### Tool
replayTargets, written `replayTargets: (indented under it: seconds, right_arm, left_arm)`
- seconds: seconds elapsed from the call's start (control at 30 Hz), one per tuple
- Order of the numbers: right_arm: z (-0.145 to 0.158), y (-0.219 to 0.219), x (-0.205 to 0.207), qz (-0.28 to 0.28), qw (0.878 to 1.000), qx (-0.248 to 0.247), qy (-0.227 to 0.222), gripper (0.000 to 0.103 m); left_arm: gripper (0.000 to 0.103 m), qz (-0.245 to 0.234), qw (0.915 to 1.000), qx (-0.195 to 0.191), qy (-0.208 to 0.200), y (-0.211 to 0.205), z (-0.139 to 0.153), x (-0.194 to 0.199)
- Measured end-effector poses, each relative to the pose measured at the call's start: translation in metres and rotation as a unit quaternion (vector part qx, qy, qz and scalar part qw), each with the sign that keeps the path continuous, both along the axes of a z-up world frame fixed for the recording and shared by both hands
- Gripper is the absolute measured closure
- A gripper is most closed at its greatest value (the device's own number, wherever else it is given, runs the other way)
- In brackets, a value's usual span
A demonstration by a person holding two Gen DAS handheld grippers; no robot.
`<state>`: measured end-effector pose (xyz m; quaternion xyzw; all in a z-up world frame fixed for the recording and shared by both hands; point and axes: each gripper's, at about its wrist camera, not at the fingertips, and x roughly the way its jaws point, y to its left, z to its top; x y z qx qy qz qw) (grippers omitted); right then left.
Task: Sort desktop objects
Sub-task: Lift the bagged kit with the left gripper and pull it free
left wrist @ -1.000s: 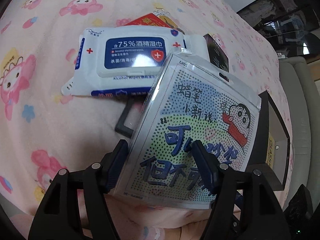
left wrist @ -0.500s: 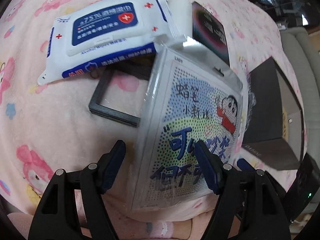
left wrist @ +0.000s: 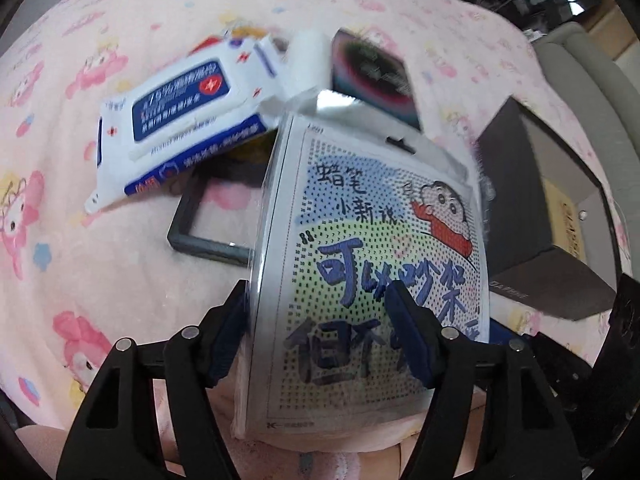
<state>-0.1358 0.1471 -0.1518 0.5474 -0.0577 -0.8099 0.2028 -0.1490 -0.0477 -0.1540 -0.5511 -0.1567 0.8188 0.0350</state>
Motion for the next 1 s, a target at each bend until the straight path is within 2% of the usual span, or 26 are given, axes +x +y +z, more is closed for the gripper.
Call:
replayTargets:
  seconds: [0.07, 0.13, 0.3, 0.43, 0.67, 0.87, 1.0]
  right_arm:
    - [0.016, 0.006, 0.008, -0.006, 1.000, 0.000, 0.019, 0.058]
    - [0.028, 0.015, 0.015, -0.014, 0.999, -0.002, 0.029, 0.058]
    - [0.059, 0.035, 0.034, -0.033, 0.997, -0.023, 0.062, 0.059]
    - [0.078, 0.040, 0.041, -0.034, 0.996, -0.040, 0.078, 0.061]
    - [0.084, 0.041, 0.038, -0.036, 0.995, -0.044, 0.087, 0.061]
    - [0.085, 0.047, 0.044, -0.045, 0.994, -0.053, 0.084, 0.061]
    - [0.092, 0.049, 0.047, -0.046, 0.993, -0.062, 0.090, 0.061]
  left_arm:
    - [0.034, -0.016, 0.9996, 0.002, 0.025, 0.003, 0.010, 0.009]
    - [0.034, -0.029, 0.9984, 0.020, 0.044, 0.004, 0.018, 0.016]
    - [0.034, -0.043, 0.9947, 0.063, 0.068, 0.000, 0.041, 0.037]
    - [0.035, -0.043, 0.9935, 0.049, 0.093, 0.007, 0.063, 0.050]
    - [0.039, -0.045, 0.9919, 0.076, 0.091, 0.000, 0.070, 0.059]
    - [0.039, -0.049, 0.9898, 0.057, 0.121, 0.012, 0.078, 0.053]
    - [0.039, -0.045, 0.9891, 0.064, 0.125, 0.012, 0.083, 0.048]
